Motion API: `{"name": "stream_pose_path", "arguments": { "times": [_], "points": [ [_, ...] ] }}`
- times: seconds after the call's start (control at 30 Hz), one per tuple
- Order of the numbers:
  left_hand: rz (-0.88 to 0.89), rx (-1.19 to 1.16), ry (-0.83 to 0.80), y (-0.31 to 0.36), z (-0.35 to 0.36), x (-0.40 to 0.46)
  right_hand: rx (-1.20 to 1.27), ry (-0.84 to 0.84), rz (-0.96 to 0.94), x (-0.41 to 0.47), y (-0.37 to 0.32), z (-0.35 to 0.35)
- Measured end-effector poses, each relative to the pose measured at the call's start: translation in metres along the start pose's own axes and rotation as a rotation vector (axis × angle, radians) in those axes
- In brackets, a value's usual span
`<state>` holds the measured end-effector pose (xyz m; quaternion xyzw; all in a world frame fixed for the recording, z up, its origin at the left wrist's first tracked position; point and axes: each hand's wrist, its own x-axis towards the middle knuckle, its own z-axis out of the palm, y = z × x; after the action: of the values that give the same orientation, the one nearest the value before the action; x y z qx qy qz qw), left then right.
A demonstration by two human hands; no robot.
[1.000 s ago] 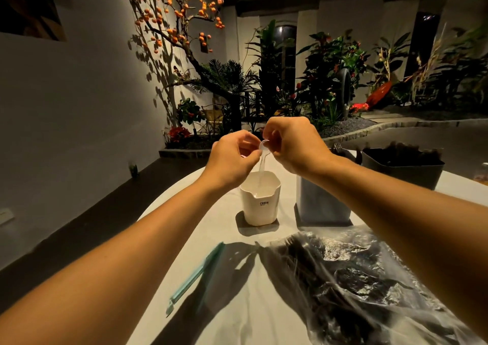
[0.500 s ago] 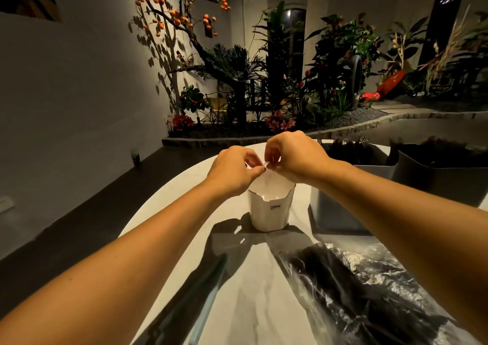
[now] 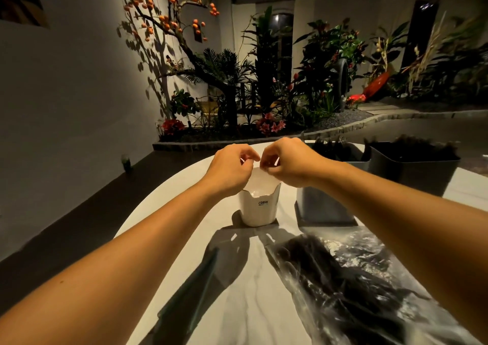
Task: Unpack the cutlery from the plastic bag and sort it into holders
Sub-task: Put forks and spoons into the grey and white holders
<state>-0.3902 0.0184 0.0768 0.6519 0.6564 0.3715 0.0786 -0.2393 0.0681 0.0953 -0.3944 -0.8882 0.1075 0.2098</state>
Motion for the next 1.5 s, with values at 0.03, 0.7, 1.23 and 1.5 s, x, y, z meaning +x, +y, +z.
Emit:
{"name": "stream_pose_path", "arguments": {
  "times": [0.03, 0.7, 1.23, 1.5],
  "points": [
    [0.019, -0.009, -0.009, 0.009, 0.000, -0.004, 0.012, -0.014, -0.003, -0.009, -0.002, -0.005],
    [0.172, -0.068, -0.200, 0.133, 0.024, -0.085, -0.021, 0.022, 0.194, -0.180, 0.013, -0.112],
    [0.209, 0.125, -0.815, 0.189, 0.073, -0.213, 0.138, -0.281, 0.389, -0.308, 0.022, -0.100],
    [0.186, 0.349, -0.891, 0.172, 0.085, -0.246, 0.366, -0.498, 0.357, -0.347, 0.011, -0.086]
  ]
}}
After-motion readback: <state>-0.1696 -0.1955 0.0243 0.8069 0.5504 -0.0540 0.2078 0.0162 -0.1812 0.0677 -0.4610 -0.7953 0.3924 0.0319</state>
